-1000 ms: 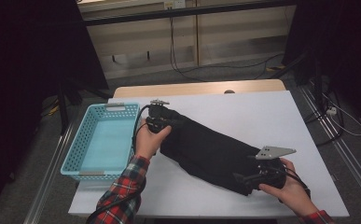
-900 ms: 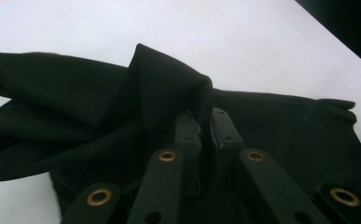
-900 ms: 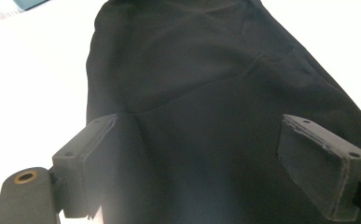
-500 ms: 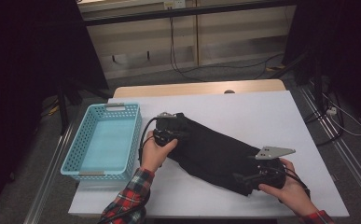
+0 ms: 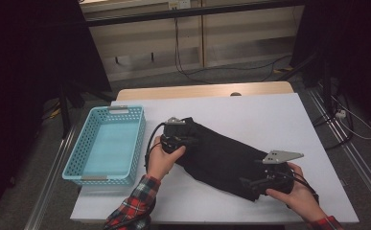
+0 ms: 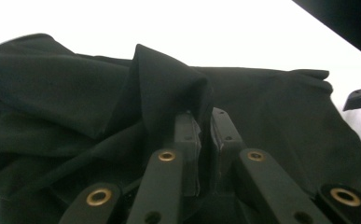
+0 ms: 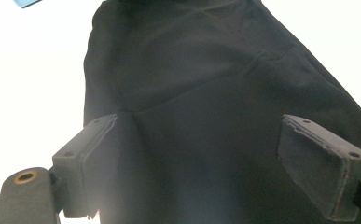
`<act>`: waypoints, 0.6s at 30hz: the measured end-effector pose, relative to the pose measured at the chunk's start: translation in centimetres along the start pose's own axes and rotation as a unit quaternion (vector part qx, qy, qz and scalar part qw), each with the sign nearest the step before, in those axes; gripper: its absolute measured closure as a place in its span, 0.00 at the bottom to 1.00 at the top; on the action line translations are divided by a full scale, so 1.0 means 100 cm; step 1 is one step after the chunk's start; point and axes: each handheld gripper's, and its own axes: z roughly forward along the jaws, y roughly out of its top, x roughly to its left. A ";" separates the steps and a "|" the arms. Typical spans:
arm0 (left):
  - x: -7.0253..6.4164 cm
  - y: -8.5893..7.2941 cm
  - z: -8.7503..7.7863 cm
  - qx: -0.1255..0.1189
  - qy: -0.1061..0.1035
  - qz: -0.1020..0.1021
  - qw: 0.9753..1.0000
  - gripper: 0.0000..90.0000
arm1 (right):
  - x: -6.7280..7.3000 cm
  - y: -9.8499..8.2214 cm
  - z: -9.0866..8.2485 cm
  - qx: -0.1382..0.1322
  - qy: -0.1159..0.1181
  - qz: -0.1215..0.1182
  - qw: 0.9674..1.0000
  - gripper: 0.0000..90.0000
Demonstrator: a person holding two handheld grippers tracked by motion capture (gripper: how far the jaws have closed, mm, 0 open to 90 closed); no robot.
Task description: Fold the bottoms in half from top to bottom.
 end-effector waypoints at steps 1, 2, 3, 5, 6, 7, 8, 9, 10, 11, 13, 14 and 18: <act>-0.001 0.001 -0.001 -0.001 -0.001 0.004 1.000 0.93 | 0.000 0.000 0.000 0.001 0.000 -0.001 1.000 0.15; -0.002 0.002 -0.002 -0.004 -0.001 0.005 1.000 0.93 | 0.000 0.000 0.000 0.001 -0.001 -0.001 1.000 0.15; -0.003 0.003 -0.003 -0.006 -0.003 0.006 1.000 0.93 | -0.001 -0.001 0.000 0.001 -0.001 0.000 1.000 0.15; -0.007 0.004 -0.006 -0.014 -0.005 0.013 1.000 0.93 | -0.001 -0.001 0.000 0.001 -0.002 0.000 1.000 0.15; -0.007 0.004 -0.006 -0.011 -0.007 0.017 1.000 0.93 | 0.000 -0.001 0.000 0.001 -0.002 -0.001 1.000 0.15; -0.010 0.004 -0.006 -0.011 -0.011 0.019 1.000 0.93 | 0.000 -0.001 0.000 0.001 -0.002 -0.001 1.000 0.15; -0.012 0.004 -0.005 -0.009 -0.015 0.023 1.000 0.93 | 0.000 -0.001 0.000 0.001 -0.001 -0.002 1.000 0.15; -0.014 0.003 -0.004 -0.006 -0.019 0.025 0.999 0.93 | 0.000 -0.001 0.000 0.001 -0.001 -0.002 1.000 0.15; -0.016 0.003 -0.003 -0.006 -0.023 0.028 0.999 0.93 | 0.001 -0.001 0.000 0.002 -0.001 -0.002 1.000 0.15; -0.017 0.003 -0.003 -0.003 -0.026 0.030 0.999 0.93 | 0.001 -0.001 0.000 0.002 0.000 -0.002 1.000 0.15; -0.020 0.002 -0.002 0.003 -0.030 0.035 0.999 0.93 | 0.000 -0.001 0.000 0.002 -0.001 -0.002 1.000 0.15; -0.020 0.001 -0.001 0.005 -0.031 0.038 0.999 0.93 | 0.000 -0.001 0.000 0.002 -0.001 -0.001 1.000 0.15; -0.024 -0.002 0.001 0.007 -0.042 0.037 0.998 0.93 | 0.000 -0.001 0.000 0.001 -0.002 0.000 1.000 0.15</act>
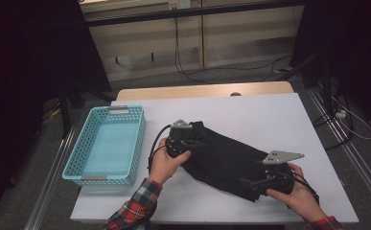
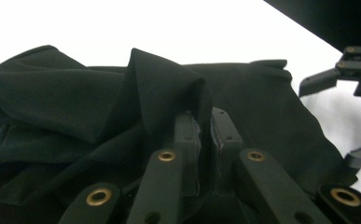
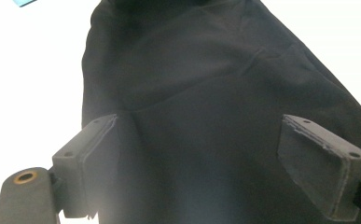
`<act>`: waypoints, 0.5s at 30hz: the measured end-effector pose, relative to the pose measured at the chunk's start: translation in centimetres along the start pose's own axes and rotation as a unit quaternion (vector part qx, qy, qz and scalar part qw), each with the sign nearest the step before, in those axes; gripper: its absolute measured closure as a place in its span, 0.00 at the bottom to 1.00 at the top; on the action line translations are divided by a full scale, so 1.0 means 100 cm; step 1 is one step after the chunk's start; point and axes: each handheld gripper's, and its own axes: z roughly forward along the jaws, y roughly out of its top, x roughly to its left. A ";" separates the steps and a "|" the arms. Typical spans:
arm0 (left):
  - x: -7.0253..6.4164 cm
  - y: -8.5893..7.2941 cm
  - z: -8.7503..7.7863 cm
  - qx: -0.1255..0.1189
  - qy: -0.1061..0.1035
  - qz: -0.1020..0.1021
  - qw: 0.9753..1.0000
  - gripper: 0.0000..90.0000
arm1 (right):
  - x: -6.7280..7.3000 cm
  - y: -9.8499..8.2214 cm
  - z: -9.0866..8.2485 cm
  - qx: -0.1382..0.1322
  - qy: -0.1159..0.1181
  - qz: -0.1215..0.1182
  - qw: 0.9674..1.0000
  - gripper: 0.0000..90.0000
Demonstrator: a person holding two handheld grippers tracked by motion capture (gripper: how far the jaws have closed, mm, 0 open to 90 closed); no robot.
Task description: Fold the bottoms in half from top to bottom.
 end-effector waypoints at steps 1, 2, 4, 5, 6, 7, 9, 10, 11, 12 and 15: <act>-0.001 0.000 0.001 0.003 -0.002 0.003 1.000 0.93 | 0.000 0.000 0.000 0.000 0.000 0.000 1.000 0.15; -0.003 -0.001 0.002 0.007 -0.008 0.004 1.000 0.93 | 0.000 0.000 0.000 0.001 0.001 0.000 1.000 0.15; -0.007 -0.002 0.005 0.008 -0.001 0.004 1.000 0.93 | 0.000 0.000 0.001 0.001 0.000 0.000 1.000 0.15; -0.007 -0.002 0.006 0.010 -0.012 0.006 1.000 0.92 | 0.000 0.000 0.001 0.002 0.001 0.001 1.000 0.15; -0.007 -0.003 0.006 0.013 -0.014 0.008 1.000 0.92 | 0.000 0.000 0.001 0.002 0.001 0.000 1.000 0.15; -0.008 -0.003 0.007 0.014 -0.016 0.011 1.000 0.92 | 0.000 0.000 0.001 0.001 0.001 0.000 1.000 0.15; -0.010 -0.004 0.007 0.017 -0.015 0.016 1.000 0.92 | 0.000 0.000 0.000 0.001 0.001 0.000 1.000 0.15; -0.011 -0.004 0.007 0.018 -0.016 0.020 0.999 0.92 | 0.000 0.000 0.000 0.000 0.000 0.000 1.000 0.15; -0.012 -0.004 0.007 0.017 -0.018 0.022 0.999 0.92 | -0.001 0.000 0.000 0.000 0.001 0.001 1.000 0.15; -0.012 -0.005 0.007 0.017 -0.020 0.021 0.999 0.92 | -0.001 0.000 0.000 0.000 0.000 0.001 1.000 0.15; -0.013 -0.004 0.006 0.013 -0.025 0.020 0.999 0.92 | -0.001 -0.001 0.000 0.000 -0.001 0.000 1.000 0.15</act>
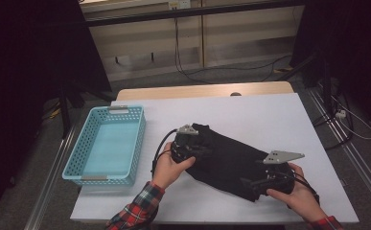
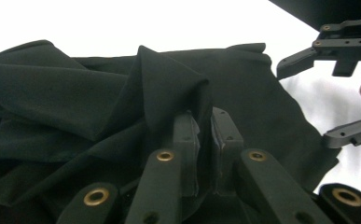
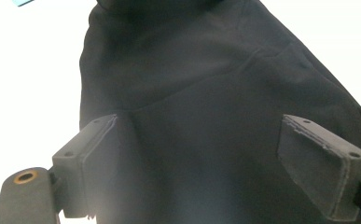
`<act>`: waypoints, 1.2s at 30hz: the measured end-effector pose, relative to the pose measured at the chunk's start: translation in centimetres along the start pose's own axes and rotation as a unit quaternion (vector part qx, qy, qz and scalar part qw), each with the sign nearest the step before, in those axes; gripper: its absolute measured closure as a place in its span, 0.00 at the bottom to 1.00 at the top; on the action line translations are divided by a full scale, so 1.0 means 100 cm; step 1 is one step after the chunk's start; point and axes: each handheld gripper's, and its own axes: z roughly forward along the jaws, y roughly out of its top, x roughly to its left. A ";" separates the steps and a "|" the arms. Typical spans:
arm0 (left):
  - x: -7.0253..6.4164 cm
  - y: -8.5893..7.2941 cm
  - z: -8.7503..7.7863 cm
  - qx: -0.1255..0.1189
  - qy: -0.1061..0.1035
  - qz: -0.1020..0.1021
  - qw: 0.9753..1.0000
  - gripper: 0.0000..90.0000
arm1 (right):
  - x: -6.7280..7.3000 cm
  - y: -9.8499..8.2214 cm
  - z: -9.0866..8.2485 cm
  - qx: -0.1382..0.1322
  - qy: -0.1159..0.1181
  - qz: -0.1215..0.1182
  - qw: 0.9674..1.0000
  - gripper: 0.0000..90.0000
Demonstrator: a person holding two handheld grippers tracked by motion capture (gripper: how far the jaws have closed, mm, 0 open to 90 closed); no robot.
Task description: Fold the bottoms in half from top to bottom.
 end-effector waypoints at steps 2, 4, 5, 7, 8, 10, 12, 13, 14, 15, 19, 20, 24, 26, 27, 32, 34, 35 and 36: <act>0.000 0.000 -0.001 -0.002 -0.003 0.000 1.000 0.92 | 0.000 0.000 0.000 0.000 -0.001 0.001 1.000 0.15; -0.001 0.000 -0.002 0.000 -0.002 0.004 1.000 0.92 | 0.000 0.000 0.000 0.001 -0.001 0.002 1.000 0.15; -0.001 0.000 -0.002 -0.001 -0.003 0.004 1.000 0.92 | 0.000 0.000 0.000 0.002 -0.001 0.002 1.000 0.15; -0.002 0.000 -0.002 -0.002 -0.006 0.004 1.000 0.92 | 0.000 0.000 0.000 0.001 -0.001 0.002 1.000 0.15; -0.002 0.000 -0.002 -0.004 -0.008 0.005 1.000 0.92 | 0.000 0.000 0.001 0.001 0.000 0.002 1.000 0.15; -0.003 -0.001 -0.003 -0.006 -0.012 0.001 1.000 0.92 | 0.001 0.000 0.001 0.001 -0.001 0.002 1.000 0.15; -0.005 -0.001 -0.002 -0.008 -0.015 0.000 1.000 0.92 | 0.001 0.000 0.001 0.001 -0.001 0.002 1.000 0.15; -0.005 -0.001 -0.002 -0.007 -0.018 0.001 1.000 0.92 | 0.001 0.000 0.001 0.001 -0.001 0.002 1.000 0.15; -0.006 -0.001 -0.002 -0.009 -0.020 -0.001 1.000 0.92 | 0.001 0.000 0.001 0.002 -0.001 0.002 1.000 0.15; -0.007 0.000 -0.002 -0.010 -0.024 -0.002 1.000 0.92 | 0.001 0.000 0.001 0.002 -0.001 0.002 1.000 0.15; -0.010 0.000 0.000 -0.011 -0.037 -0.006 0.999 0.92 | 0.001 0.000 0.002 0.002 -0.001 0.001 1.000 0.15; -0.011 0.000 0.001 -0.011 -0.041 -0.008 0.999 0.92 | 0.001 0.000 0.002 0.003 -0.001 0.001 1.000 0.15; -0.014 -0.002 0.006 -0.007 -0.058 -0.013 0.998 0.91 | 0.001 0.000 0.002 0.003 -0.001 0.001 1.000 0.15; -0.015 -0.002 0.008 -0.007 -0.072 -0.015 0.997 0.90 | 0.001 0.001 0.002 0.002 -0.001 0.001 1.000 0.15; -0.015 -0.001 0.009 -0.006 -0.071 -0.014 0.997 0.86 | 0.000 0.001 0.002 0.001 -0.001 0.001 1.000 0.15; -0.007 0.003 0.000 -0.027 -0.034 -0.023 0.999 0.40 | 0.000 0.005 0.003 -0.009 -0.009 -0.001 1.000 0.15; -0.001 0.003 -0.006 -0.034 -0.008 -0.014 0.999 0.31 | 0.000 0.009 0.005 -0.014 -0.015 -0.003 1.000 0.15; 0.002 0.003 -0.009 -0.038 0.008 -0.009 0.999 0.29 | 0.001 0.011 0.006 -0.015 -0.018 -0.006 1.000 0.16; 0.005 0.003 -0.013 -0.043 0.024 -0.007 0.999 0.27 | 0.001 0.014 0.008 -0.017 -0.020 -0.008 1.000 0.16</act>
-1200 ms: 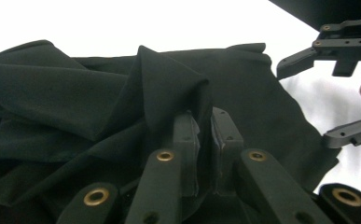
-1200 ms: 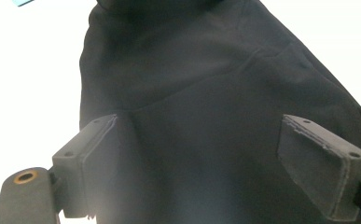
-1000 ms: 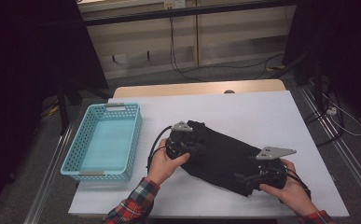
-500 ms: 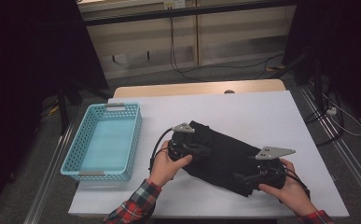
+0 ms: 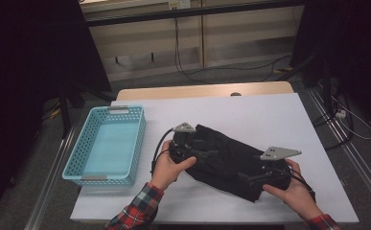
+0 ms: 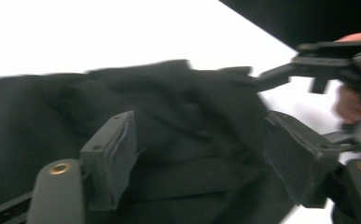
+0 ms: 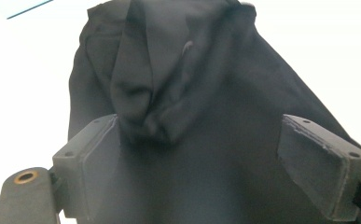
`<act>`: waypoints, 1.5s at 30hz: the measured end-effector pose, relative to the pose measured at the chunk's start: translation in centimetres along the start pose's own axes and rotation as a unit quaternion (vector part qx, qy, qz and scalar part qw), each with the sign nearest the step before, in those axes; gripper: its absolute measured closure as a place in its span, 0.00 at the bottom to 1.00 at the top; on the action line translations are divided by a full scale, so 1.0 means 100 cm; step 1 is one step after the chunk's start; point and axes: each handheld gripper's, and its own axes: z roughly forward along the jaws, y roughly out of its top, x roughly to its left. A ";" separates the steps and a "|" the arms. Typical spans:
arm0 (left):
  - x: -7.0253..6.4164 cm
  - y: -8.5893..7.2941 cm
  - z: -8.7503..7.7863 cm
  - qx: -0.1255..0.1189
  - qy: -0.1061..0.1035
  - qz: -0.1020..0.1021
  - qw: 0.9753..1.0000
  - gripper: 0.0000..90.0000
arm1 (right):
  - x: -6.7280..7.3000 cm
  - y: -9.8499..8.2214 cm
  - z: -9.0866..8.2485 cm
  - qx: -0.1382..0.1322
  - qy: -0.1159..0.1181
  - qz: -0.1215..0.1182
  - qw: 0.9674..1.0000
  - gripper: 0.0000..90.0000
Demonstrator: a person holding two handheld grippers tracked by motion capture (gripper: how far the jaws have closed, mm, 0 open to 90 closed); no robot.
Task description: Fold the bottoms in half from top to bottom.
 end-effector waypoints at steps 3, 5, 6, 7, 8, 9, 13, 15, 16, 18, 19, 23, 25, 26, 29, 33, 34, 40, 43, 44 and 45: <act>0.009 0.000 -0.008 -0.012 0.026 -0.014 1.000 0.19 | 0.002 0.009 0.007 -0.006 -0.006 -0.002 1.000 0.17; 0.016 -0.002 -0.014 -0.013 0.041 -0.019 0.999 0.18 | 0.003 0.013 0.011 -0.009 -0.006 -0.004 1.000 0.18; 0.018 -0.003 -0.016 -0.011 0.048 -0.017 0.999 0.16 | 0.004 0.016 0.015 -0.008 -0.007 -0.004 1.000 0.19; 0.018 -0.003 -0.016 -0.011 0.048 -0.017 0.999 0.16 | 0.004 0.018 0.019 -0.008 -0.012 -0.007 1.000 0.20; 0.022 -0.006 -0.019 -0.011 0.061 -0.021 0.998 0.16 | 0.004 0.021 0.022 -0.009 -0.013 -0.009 1.000 0.22; 0.023 -0.007 -0.020 -0.011 0.065 -0.022 0.998 0.16 | 0.005 0.024 0.026 -0.010 -0.009 -0.011 1.000 0.26; 0.029 -0.010 -0.025 -0.008 0.084 -0.019 0.996 0.15 | 0.010 0.035 0.045 0.000 -0.007 -0.026 1.000 0.38; 0.031 -0.013 -0.027 -0.006 0.094 -0.022 0.995 0.14 | 0.013 0.039 0.055 0.004 0.000 -0.037 0.999 0.48; 0.031 -0.013 -0.027 -0.006 0.094 -0.022 0.995 0.14 | 0.013 0.039 0.055 0.004 0.000 -0.037 0.999 0.48; 0.035 -0.016 -0.030 -0.007 0.103 -0.024 0.994 0.14 | 0.019 0.045 0.067 0.015 -0.001 -0.052 0.999 0.55; 0.036 -0.016 -0.032 -0.005 0.104 -0.024 0.994 0.14 | 0.021 0.048 0.071 0.013 0.003 -0.053 0.999 0.55; 0.038 -0.018 -0.033 -0.007 0.107 -0.031 0.994 0.14 | 0.027 0.054 0.081 0.013 -0.002 -0.060 0.998 0.57; 0.039 -0.019 -0.032 -0.006 0.105 -0.033 0.994 0.14 | 0.029 0.054 0.088 0.024 -0.008 -0.064 0.998 0.59; 0.040 -0.019 -0.031 -0.002 0.106 -0.031 0.994 0.14 | 0.029 0.053 0.091 0.028 -0.007 -0.065 0.997 0.61; 0.039 -0.019 -0.029 -0.005 0.103 -0.035 0.994 0.14 | 0.029 0.052 0.096 0.040 -0.015 -0.076 0.996 0.82; 0.039 -0.018 -0.029 -0.006 0.103 -0.035 0.994 0.14 | 0.017 0.052 0.092 0.033 -0.029 -0.049 0.998 0.99; 0.039 -0.018 -0.029 -0.005 0.103 -0.034 0.994 0.14 | 0.014 0.053 0.088 0.031 -0.032 -0.040 0.998 0.99; 0.042 -0.018 -0.032 -0.005 0.105 -0.033 0.994 0.14 | -0.010 0.049 0.058 0.014 -0.061 -0.004 0.998 0.92; 0.044 -0.018 -0.032 -0.006 0.107 -0.035 0.994 0.14 | -0.019 0.043 0.045 0.015 -0.077 0.002 0.997 0.86; 0.043 -0.018 -0.032 -0.009 0.108 -0.038 0.993 0.14 | -0.020 0.043 0.041 0.013 -0.081 0.002 0.997 0.83; 0.043 -0.018 -0.032 -0.009 0.108 -0.038 0.993 0.14 | -0.021 0.043 0.038 0.012 -0.086 0.004 0.996 0.80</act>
